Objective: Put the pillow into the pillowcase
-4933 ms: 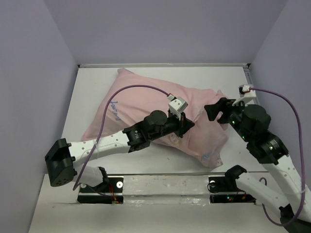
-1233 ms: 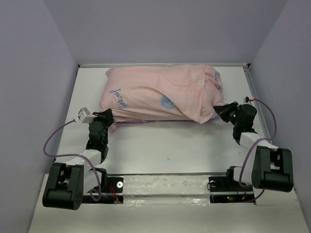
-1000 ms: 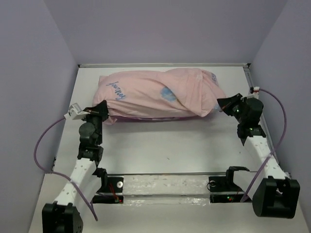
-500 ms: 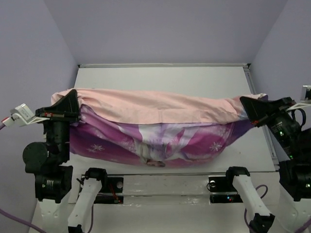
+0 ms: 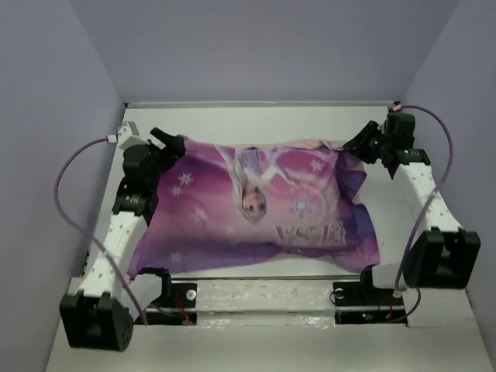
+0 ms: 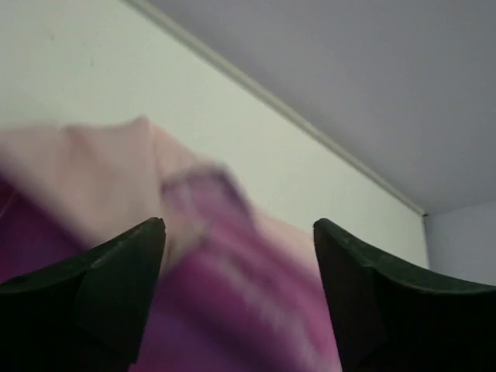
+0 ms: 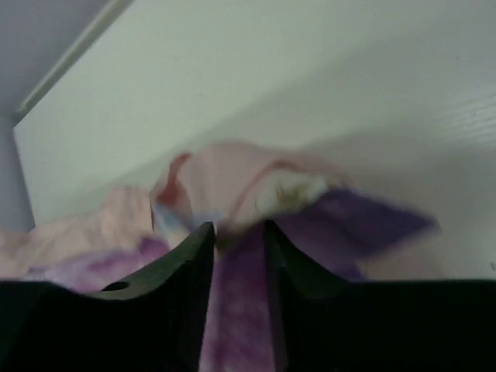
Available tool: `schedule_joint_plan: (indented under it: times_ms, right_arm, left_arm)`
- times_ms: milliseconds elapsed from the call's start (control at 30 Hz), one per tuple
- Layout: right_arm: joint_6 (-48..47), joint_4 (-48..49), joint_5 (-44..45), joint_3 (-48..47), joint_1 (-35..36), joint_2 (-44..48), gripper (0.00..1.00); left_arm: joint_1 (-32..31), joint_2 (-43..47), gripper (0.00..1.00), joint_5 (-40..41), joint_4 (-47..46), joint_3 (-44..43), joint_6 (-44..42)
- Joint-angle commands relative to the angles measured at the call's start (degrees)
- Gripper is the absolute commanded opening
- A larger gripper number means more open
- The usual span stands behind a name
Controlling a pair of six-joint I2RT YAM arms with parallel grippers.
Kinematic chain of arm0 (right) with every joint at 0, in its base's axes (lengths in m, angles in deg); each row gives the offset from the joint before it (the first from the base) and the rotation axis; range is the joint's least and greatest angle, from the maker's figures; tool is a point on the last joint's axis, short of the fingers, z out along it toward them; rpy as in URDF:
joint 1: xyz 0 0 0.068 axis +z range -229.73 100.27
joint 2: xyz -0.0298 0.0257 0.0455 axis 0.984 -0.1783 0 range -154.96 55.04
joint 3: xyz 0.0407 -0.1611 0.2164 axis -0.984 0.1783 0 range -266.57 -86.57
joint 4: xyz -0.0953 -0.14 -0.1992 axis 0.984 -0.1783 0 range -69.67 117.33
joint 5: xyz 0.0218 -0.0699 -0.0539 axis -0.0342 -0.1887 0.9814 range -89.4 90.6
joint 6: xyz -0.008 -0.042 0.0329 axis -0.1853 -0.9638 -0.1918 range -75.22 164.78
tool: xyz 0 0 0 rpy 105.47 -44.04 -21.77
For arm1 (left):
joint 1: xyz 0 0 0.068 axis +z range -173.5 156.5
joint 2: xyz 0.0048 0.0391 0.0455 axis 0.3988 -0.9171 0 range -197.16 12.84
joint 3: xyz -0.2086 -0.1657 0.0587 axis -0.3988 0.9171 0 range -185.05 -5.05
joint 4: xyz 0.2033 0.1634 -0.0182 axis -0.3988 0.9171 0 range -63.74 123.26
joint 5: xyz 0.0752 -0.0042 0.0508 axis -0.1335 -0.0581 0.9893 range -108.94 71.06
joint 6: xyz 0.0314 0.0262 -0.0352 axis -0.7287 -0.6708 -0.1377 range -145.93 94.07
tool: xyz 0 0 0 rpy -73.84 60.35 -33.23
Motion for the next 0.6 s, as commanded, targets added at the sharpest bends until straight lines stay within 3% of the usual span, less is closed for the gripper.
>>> schedule_joint_plan:
  times_ms: [0,100,200,400,567]
  right_arm:
    - [-0.5,10.3,7.0,-5.9,-0.4,-5.4,0.63]
    - [-2.6,10.3,7.3,-11.6,-0.4,-5.2,0.73]
    - [-3.4,11.9,2.2,-11.3,-0.4,-3.0,0.74]
    - [-4.0,16.5,-1.7,-3.2,9.2,-0.7,0.73]
    - [-5.0,16.8,2.3,4.5,10.7,-1.2,0.75]
  left_arm:
    - [2.2,-14.9,0.99,-3.8,-16.1,-8.2,3.5]
    - [2.3,-17.3,0.99,-5.1,-14.8,-16.6,1.8]
    - [2.3,-15.3,0.99,-4.6,-13.3,-18.0,-0.2]
    - [2.2,-13.1,0.99,-8.6,-13.9,-7.3,-0.3]
    - [2.3,-9.3,0.99,-0.7,-15.4,3.3,-0.7]
